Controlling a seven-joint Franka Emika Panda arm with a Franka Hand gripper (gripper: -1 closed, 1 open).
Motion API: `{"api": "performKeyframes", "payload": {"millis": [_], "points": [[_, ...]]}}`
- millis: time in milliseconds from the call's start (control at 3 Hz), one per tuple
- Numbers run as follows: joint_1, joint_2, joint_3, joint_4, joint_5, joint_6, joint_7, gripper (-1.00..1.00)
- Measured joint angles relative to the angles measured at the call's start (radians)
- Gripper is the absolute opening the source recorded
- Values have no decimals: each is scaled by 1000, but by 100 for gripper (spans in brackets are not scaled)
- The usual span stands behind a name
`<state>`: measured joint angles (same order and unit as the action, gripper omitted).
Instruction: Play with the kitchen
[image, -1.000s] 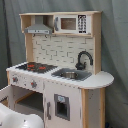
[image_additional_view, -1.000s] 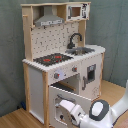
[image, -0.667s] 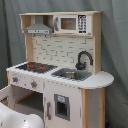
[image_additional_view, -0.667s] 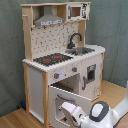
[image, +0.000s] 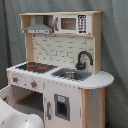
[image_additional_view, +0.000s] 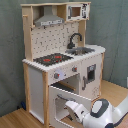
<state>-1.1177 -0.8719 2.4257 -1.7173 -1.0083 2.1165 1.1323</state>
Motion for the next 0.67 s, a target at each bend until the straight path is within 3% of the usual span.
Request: {"api": "performKeyframes", "payload": {"millis": [667], "points": [[-2,86,6,-154,79,-2,61,100]]}}
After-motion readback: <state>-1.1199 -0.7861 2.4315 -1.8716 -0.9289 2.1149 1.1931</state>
